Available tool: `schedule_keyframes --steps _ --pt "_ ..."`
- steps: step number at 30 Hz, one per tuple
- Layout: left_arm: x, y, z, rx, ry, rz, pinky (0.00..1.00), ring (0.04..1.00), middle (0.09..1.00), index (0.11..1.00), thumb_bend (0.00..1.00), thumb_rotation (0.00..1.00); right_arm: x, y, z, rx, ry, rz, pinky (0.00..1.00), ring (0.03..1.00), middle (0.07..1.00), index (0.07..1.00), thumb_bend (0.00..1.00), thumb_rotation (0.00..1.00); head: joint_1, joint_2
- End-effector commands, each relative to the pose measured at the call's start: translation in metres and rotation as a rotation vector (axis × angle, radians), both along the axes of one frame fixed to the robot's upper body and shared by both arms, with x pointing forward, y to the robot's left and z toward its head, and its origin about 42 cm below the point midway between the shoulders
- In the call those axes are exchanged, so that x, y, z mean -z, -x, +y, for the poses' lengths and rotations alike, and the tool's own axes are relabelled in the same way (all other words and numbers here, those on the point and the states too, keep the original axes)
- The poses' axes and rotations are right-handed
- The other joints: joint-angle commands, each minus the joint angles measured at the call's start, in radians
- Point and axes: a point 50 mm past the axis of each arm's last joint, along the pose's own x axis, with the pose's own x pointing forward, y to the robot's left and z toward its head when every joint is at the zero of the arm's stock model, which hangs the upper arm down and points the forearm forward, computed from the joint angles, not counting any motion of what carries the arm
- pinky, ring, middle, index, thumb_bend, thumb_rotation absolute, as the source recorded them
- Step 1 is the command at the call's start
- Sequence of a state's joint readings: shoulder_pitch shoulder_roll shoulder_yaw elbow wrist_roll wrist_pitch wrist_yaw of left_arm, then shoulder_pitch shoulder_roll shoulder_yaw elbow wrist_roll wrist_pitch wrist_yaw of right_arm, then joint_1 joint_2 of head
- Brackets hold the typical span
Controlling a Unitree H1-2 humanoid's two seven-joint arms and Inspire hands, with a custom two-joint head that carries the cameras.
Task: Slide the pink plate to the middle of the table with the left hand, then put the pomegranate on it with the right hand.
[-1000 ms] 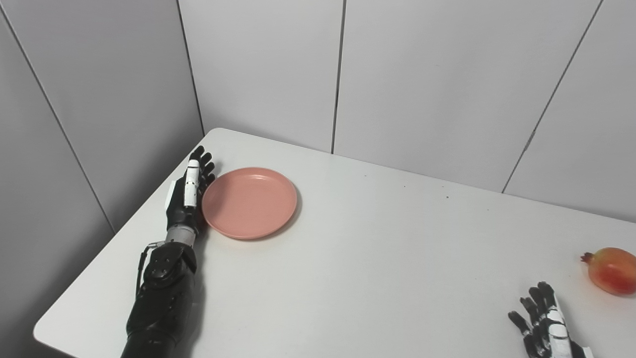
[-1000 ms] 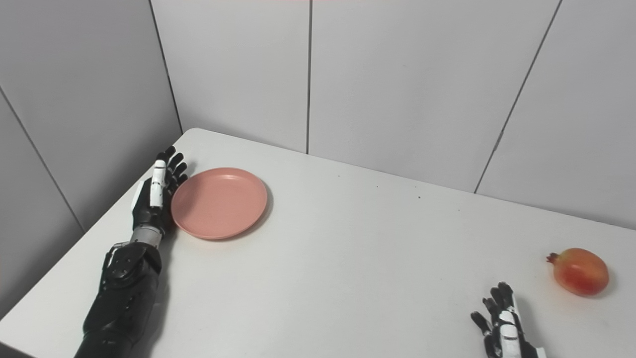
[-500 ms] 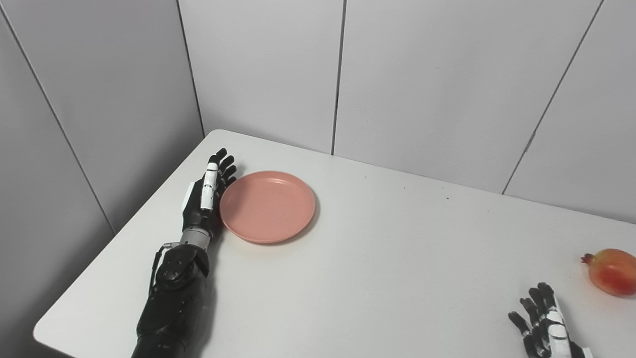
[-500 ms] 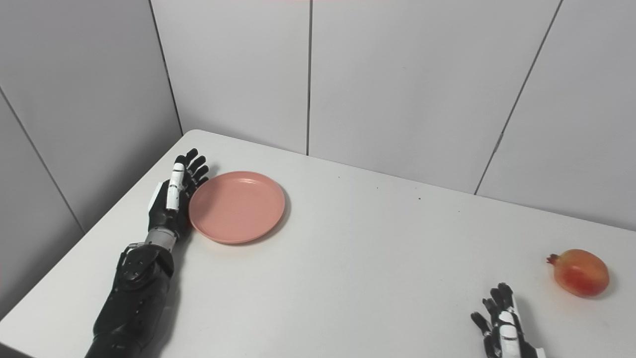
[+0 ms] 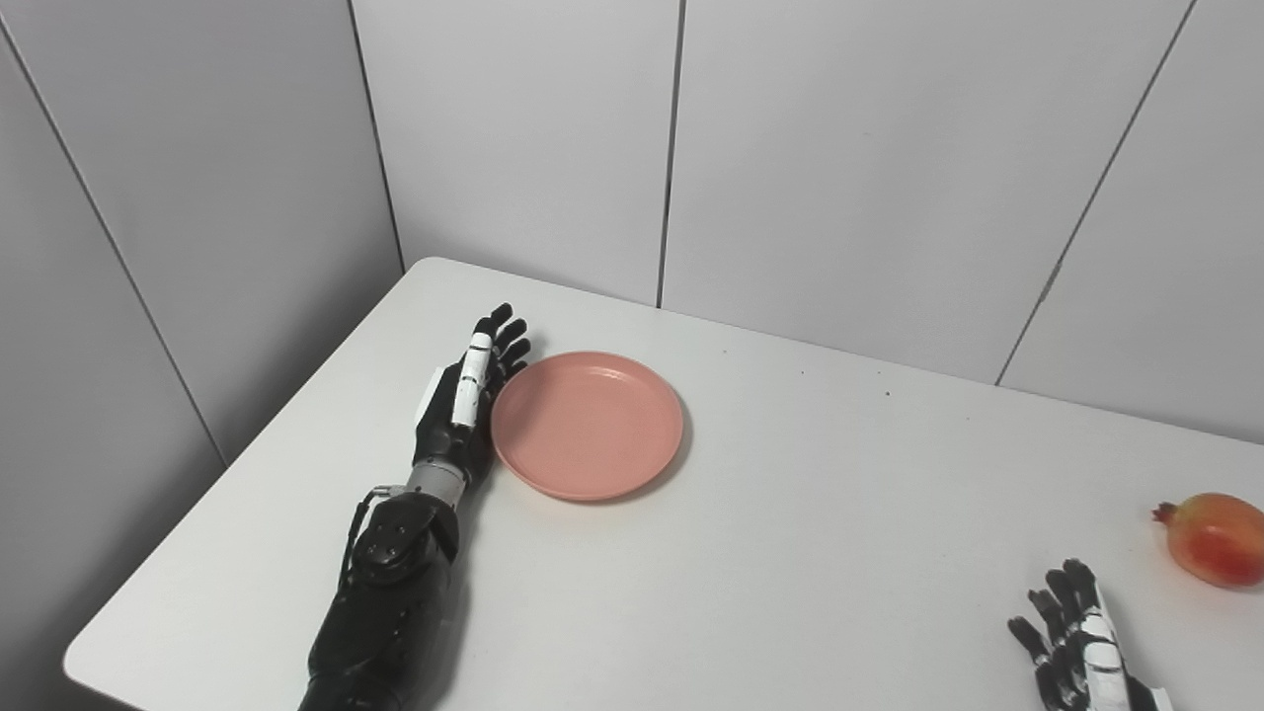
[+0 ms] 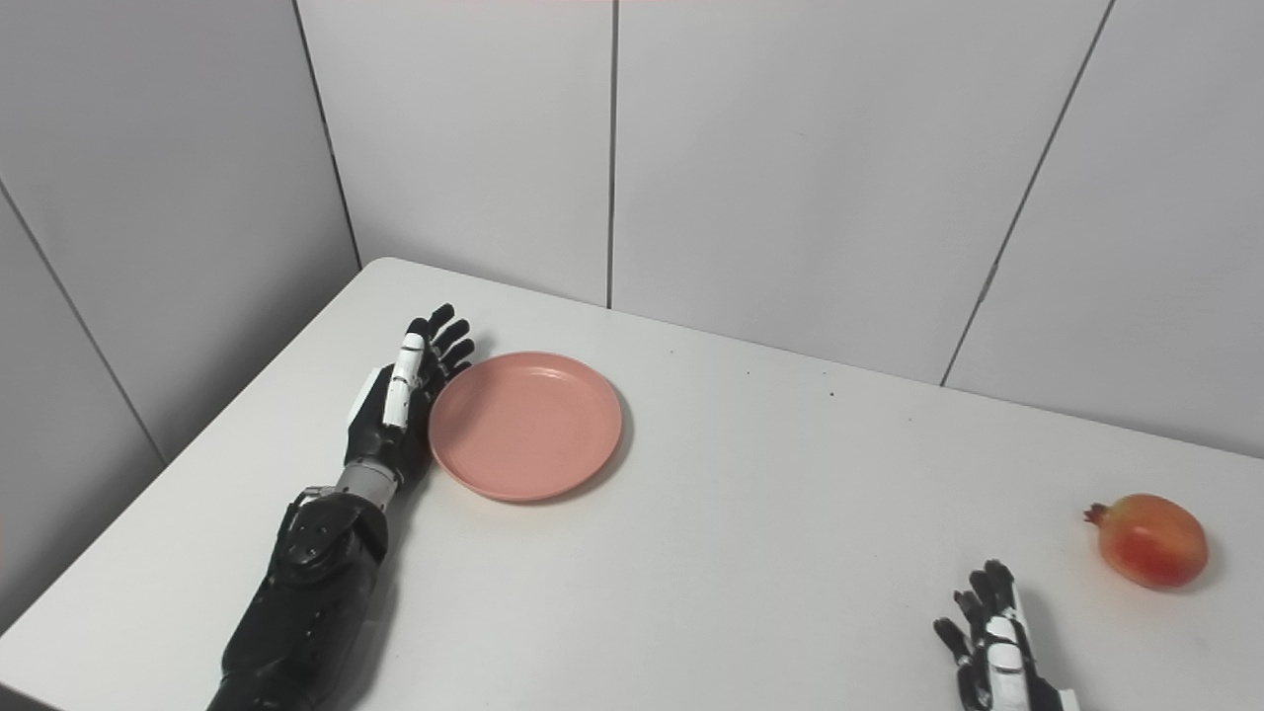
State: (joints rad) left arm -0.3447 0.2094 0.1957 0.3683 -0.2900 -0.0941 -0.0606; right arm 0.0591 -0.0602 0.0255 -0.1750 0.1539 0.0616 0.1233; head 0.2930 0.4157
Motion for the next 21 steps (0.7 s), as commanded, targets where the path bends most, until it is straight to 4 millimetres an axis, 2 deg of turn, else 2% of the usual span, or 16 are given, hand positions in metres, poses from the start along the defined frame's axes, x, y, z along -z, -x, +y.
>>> schedule_keyframes --steps 1,12,21 --pt "-0.002 -0.003 -0.012 0.029 0.001 0.005 0.93 0.932 0.934 0.915 0.46 1.00 -0.006 -0.003 0.004 -0.006 0.005 -0.038 1.00 1.000 1.000 1.000 0.15 1.00 -0.001 0.000" --pt "-0.010 -0.007 -0.040 0.095 0.002 -0.009 0.96 0.950 0.949 0.933 0.47 1.00 -0.005 -0.003 0.006 0.001 0.003 -0.038 1.00 1.000 1.000 1.000 0.13 1.00 -0.022 0.006" --pt "-0.015 -0.009 -0.056 0.134 0.024 -0.009 0.96 0.953 0.952 0.940 0.47 1.00 -0.004 -0.003 0.008 0.003 -0.001 -0.040 1.00 1.000 1.000 1.000 0.14 1.00 -0.045 0.014"
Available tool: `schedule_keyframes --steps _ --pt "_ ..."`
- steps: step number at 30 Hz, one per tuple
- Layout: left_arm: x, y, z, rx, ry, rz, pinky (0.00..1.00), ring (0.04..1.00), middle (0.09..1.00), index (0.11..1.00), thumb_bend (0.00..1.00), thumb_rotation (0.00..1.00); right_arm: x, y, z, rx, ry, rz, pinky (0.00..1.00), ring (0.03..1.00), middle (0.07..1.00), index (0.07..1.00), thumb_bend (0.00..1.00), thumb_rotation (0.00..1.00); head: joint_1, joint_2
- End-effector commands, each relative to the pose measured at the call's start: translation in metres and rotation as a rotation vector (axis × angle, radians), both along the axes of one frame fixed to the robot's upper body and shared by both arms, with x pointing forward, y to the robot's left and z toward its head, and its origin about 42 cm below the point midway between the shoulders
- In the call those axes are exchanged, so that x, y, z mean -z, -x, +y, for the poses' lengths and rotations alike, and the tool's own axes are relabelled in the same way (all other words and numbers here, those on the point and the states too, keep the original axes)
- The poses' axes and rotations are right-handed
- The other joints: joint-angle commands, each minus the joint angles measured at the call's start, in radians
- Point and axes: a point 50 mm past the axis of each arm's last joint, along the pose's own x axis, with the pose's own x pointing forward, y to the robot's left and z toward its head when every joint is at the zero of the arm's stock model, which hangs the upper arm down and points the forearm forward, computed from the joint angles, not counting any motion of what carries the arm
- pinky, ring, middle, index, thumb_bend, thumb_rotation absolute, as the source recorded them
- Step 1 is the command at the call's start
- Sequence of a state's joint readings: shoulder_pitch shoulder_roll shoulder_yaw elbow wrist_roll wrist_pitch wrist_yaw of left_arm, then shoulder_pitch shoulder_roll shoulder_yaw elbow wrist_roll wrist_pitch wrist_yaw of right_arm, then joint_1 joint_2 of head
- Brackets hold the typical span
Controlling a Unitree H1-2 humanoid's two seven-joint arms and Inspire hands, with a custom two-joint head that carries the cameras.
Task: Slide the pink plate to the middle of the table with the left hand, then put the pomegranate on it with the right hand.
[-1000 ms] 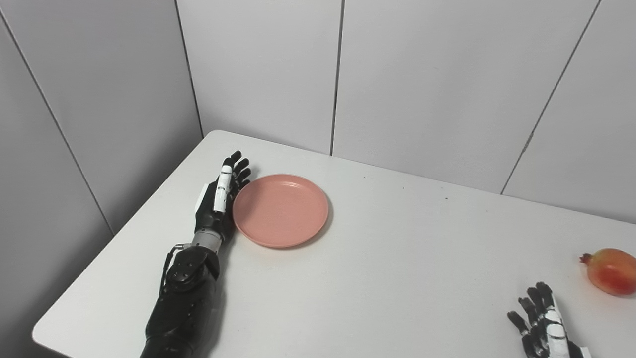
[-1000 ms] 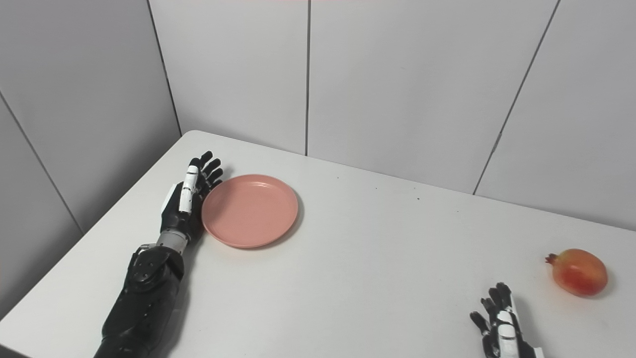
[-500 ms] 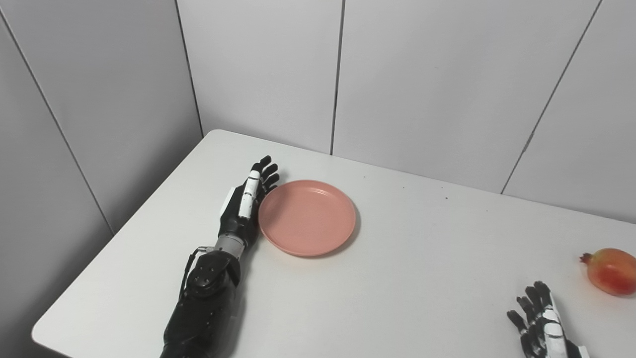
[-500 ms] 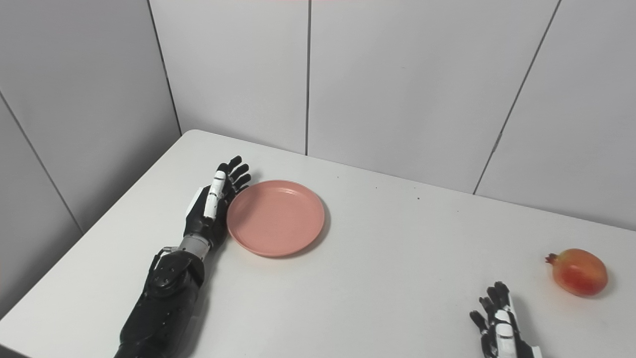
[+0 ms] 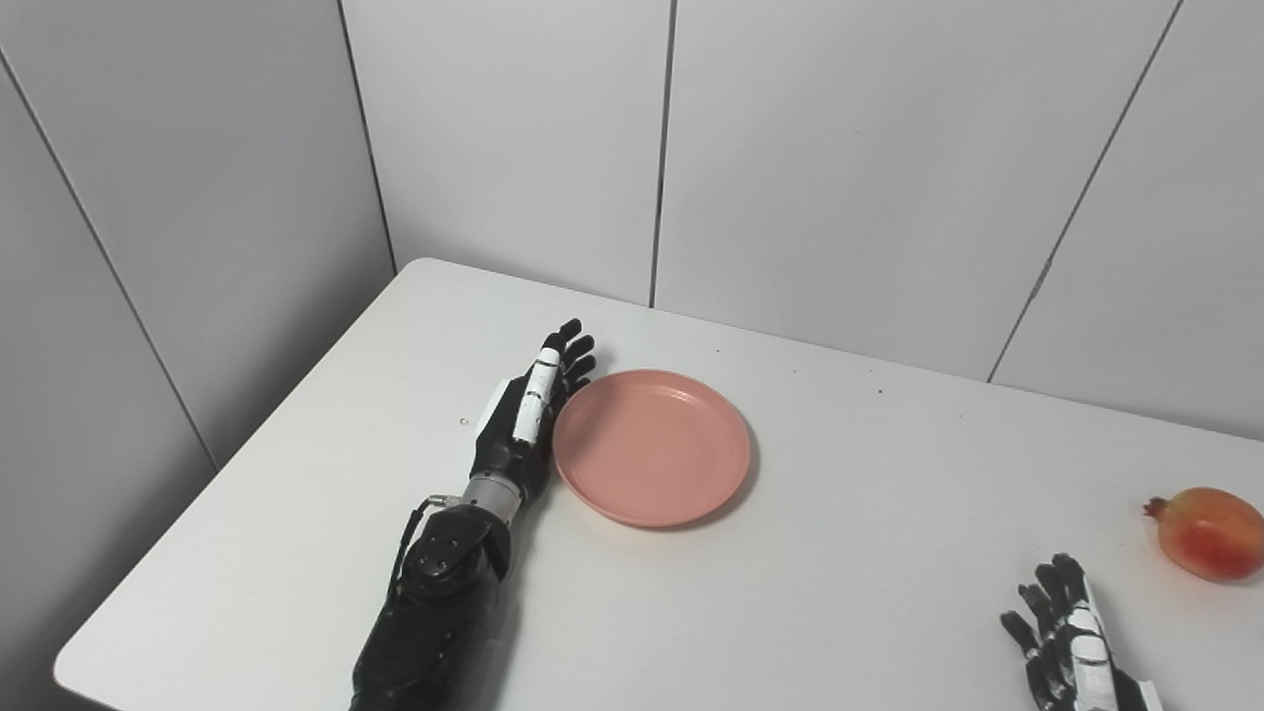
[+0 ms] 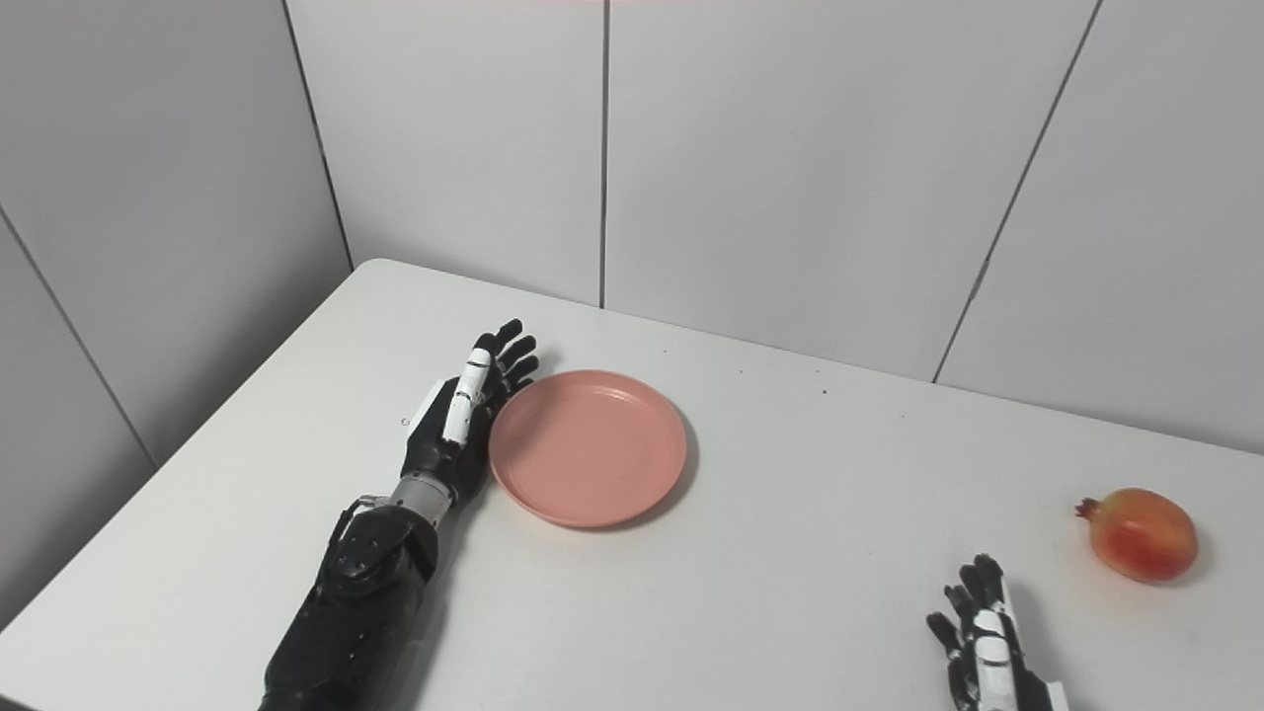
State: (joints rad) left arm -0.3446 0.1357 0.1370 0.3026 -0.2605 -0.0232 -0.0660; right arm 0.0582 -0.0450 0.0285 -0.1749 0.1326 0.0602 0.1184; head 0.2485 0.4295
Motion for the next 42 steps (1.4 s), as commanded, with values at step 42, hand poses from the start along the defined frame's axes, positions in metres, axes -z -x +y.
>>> schedule_keyframes --steps 42 --pt "0.009 0.016 -0.082 0.275 -0.011 0.017 0.97 0.956 0.963 0.948 0.46 1.00 -0.001 -0.004 0.025 0.028 0.019 -0.051 1.00 0.992 1.000 1.000 0.26 1.00 -0.207 0.062"
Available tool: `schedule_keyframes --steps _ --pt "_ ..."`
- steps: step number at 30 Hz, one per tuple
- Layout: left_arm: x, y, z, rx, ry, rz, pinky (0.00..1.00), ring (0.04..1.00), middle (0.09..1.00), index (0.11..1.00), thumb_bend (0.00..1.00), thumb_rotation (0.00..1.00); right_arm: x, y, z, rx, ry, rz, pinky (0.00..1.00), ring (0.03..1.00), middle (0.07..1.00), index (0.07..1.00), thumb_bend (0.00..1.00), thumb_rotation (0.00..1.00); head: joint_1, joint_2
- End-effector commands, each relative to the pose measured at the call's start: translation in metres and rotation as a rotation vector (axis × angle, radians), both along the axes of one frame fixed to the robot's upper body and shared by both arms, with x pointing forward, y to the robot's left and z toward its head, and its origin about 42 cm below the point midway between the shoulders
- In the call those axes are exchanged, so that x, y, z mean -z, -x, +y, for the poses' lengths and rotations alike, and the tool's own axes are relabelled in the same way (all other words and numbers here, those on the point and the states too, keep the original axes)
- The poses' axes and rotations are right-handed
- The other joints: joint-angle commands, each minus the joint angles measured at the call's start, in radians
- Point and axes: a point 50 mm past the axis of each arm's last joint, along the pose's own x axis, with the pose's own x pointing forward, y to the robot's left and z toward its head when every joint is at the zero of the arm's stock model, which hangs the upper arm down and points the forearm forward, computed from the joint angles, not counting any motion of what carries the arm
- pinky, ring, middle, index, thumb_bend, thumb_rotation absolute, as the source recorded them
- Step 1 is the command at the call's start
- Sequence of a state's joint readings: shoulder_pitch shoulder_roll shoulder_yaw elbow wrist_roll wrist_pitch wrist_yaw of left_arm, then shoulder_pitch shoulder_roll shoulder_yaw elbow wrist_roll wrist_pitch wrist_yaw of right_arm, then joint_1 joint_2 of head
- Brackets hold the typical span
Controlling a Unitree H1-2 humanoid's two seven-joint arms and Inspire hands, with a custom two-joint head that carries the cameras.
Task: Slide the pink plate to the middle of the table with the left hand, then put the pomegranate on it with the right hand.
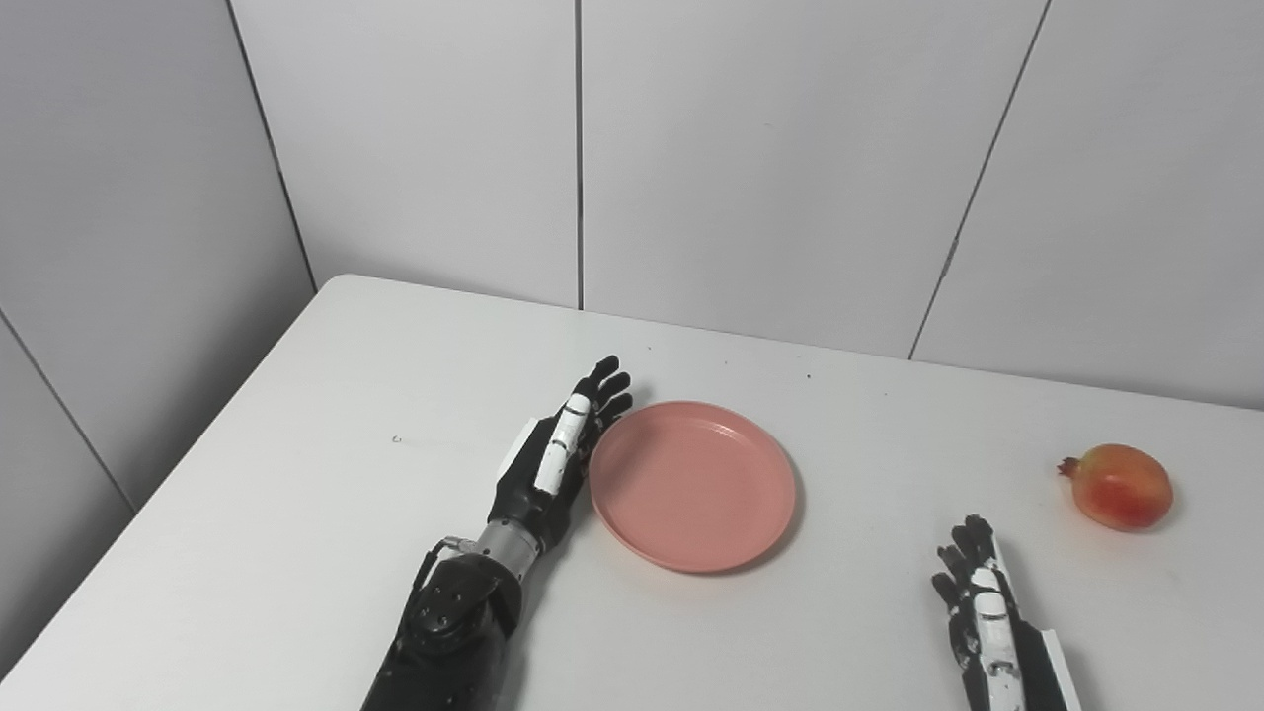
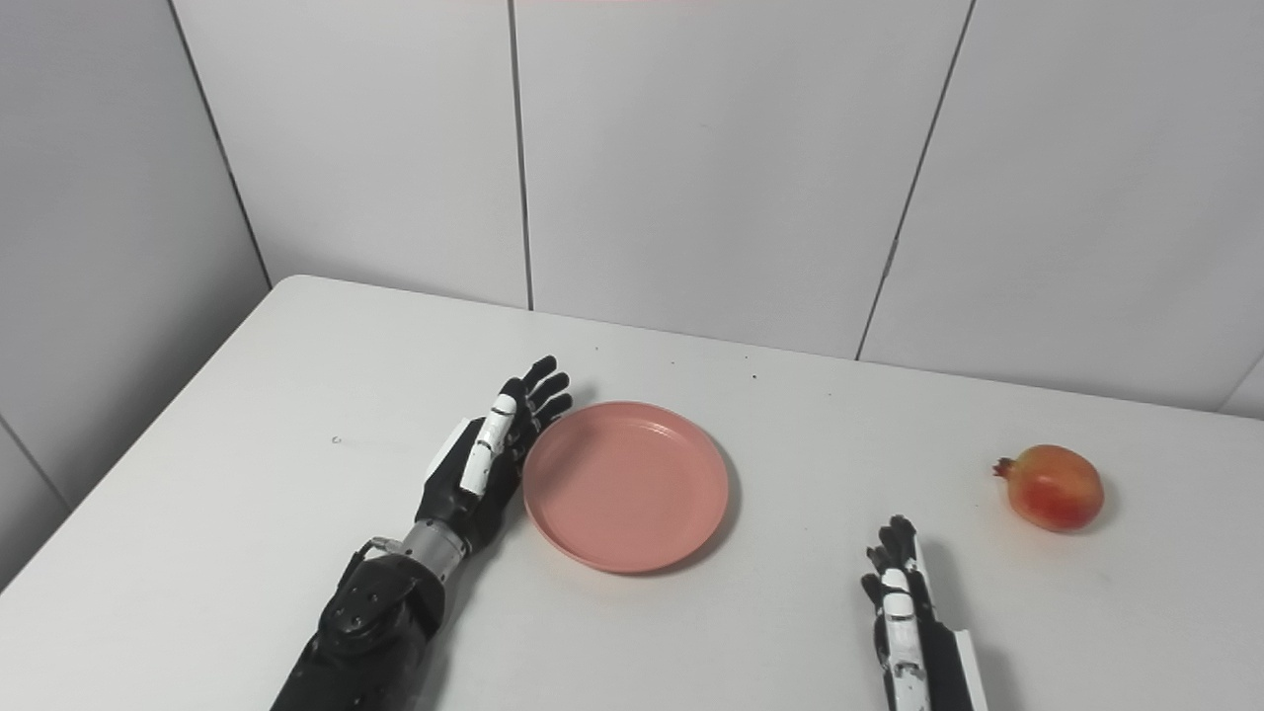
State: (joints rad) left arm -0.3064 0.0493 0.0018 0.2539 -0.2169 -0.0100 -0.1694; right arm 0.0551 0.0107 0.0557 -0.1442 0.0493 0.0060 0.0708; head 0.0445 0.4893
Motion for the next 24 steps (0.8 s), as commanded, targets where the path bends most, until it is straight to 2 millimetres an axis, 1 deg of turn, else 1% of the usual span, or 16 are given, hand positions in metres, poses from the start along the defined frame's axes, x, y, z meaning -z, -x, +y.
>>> schedule_keyframes --steps 1,3,18,24 --pt "0.000 0.003 -0.011 0.030 -0.002 0.016 0.97 0.957 0.963 0.948 0.46 1.00 -0.005 -0.003 0.003 -0.006 -0.003 -0.027 1.00 0.994 1.000 1.000 0.27 1.00 -0.005 0.004" --pt "0.001 0.004 -0.015 0.039 -0.004 0.021 0.97 0.960 0.964 0.945 0.47 1.00 -0.005 -0.004 0.003 -0.003 -0.005 -0.029 1.00 0.996 1.000 1.000 0.29 1.00 -0.012 0.007" --pt "0.005 0.023 -0.040 0.063 0.000 0.053 0.97 0.941 0.950 0.934 0.48 1.00 -0.011 -0.006 0.015 0.013 -0.006 -0.031 1.00 0.987 1.000 1.000 0.26 1.00 -0.102 0.034" --pt "0.011 0.027 -0.043 0.047 0.009 0.061 0.98 0.946 0.949 0.940 0.47 1.00 -0.011 -0.007 0.020 0.020 -0.015 -0.032 1.00 0.985 0.999 1.000 0.26 1.00 -0.122 0.038"
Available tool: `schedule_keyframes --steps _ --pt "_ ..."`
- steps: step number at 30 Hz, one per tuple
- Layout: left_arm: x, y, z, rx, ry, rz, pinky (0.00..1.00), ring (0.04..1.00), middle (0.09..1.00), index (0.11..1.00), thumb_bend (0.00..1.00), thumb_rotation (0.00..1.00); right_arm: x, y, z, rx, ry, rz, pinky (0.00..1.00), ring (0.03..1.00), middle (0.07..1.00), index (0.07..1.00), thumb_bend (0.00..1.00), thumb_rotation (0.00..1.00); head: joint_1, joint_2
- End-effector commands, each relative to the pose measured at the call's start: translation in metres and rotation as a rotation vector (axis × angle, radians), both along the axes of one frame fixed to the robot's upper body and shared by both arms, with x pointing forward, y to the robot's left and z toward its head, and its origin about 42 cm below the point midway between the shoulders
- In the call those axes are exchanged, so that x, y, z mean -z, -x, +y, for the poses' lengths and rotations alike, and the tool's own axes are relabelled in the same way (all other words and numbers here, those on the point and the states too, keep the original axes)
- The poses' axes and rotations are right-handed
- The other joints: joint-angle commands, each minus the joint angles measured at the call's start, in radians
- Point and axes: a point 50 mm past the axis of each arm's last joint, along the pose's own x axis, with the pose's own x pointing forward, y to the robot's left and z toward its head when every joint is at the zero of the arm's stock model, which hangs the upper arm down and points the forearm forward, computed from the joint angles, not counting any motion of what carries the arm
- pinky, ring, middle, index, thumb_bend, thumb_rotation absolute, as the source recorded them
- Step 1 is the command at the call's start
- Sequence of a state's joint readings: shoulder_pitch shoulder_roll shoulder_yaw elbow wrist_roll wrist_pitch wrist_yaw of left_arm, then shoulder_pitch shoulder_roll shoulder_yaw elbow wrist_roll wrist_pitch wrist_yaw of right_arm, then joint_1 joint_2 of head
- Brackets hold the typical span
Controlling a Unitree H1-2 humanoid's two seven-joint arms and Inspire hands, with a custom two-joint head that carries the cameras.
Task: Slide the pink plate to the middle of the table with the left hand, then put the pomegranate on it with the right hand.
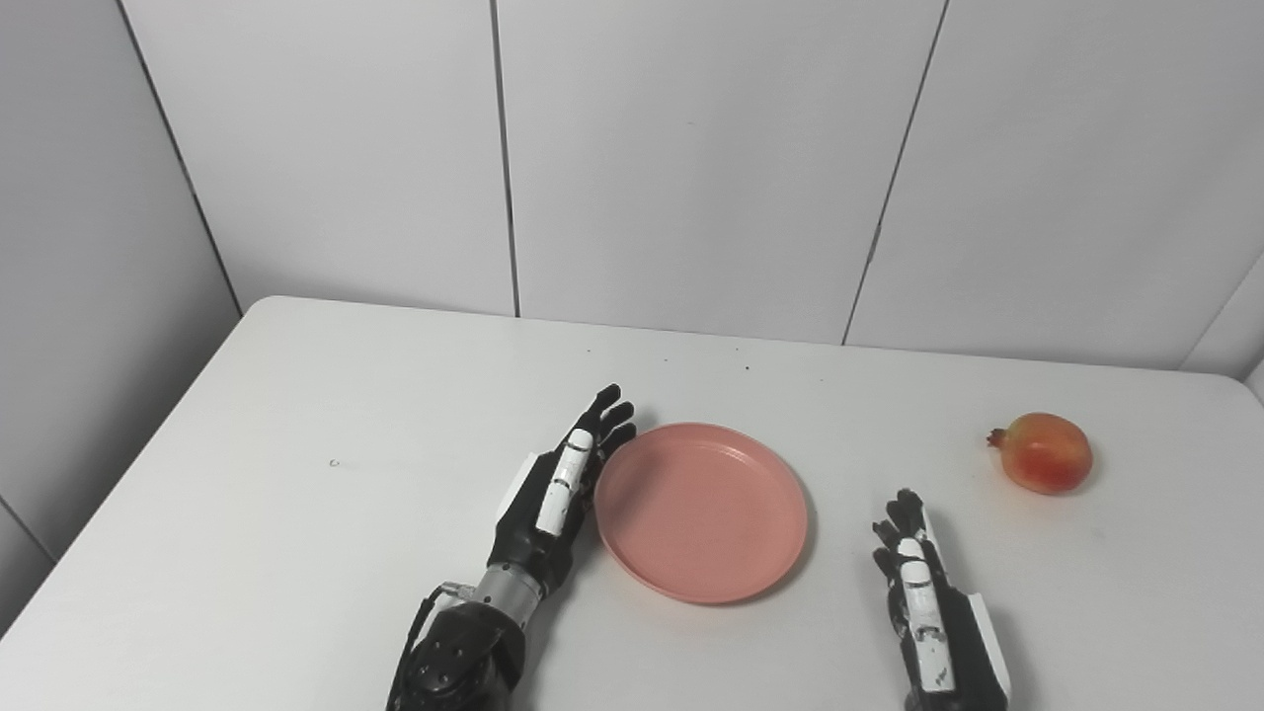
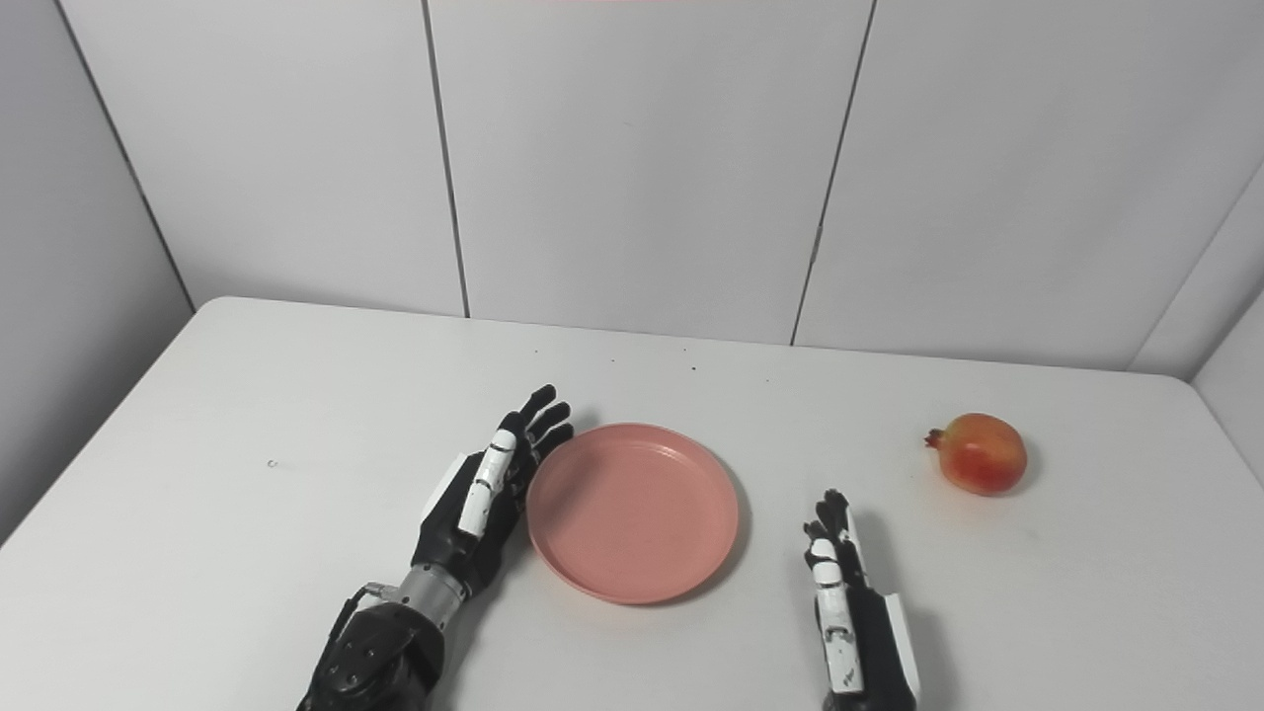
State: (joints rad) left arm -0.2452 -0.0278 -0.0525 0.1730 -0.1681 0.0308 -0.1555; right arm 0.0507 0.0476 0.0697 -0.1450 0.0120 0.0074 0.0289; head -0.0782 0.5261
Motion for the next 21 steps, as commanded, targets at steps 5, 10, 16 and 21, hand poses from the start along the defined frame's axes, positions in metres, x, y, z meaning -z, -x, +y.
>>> schedule_keyframes --steps 5,10,16,21 --pt "0.012 0.009 -0.004 -0.002 0.006 0.046 0.98 0.948 0.953 0.946 0.47 1.00 -0.010 -0.007 0.009 -0.007 -0.004 -0.032 1.00 0.981 0.997 1.000 0.27 1.00 -0.007 0.003" --pt "0.016 0.012 -0.005 0.000 0.001 0.044 0.96 0.945 0.951 0.943 0.48 1.00 -0.010 -0.007 0.007 -0.007 0.002 -0.037 1.00 0.986 1.000 1.000 0.27 1.00 -0.007 0.003" --pt "0.016 0.014 -0.003 -0.006 0.002 0.034 0.96 0.944 0.951 0.939 0.48 1.00 -0.013 -0.009 0.001 -0.010 0.065 -0.064 1.00 0.993 1.000 1.000 0.32 1.00 -0.044 0.006" --pt "0.016 0.017 -0.004 -0.004 0.006 0.025 0.96 0.942 0.951 0.938 0.49 1.00 -0.025 -0.009 -0.008 0.030 0.123 -0.110 1.00 0.984 0.999 1.000 0.39 1.00 -0.069 0.006"
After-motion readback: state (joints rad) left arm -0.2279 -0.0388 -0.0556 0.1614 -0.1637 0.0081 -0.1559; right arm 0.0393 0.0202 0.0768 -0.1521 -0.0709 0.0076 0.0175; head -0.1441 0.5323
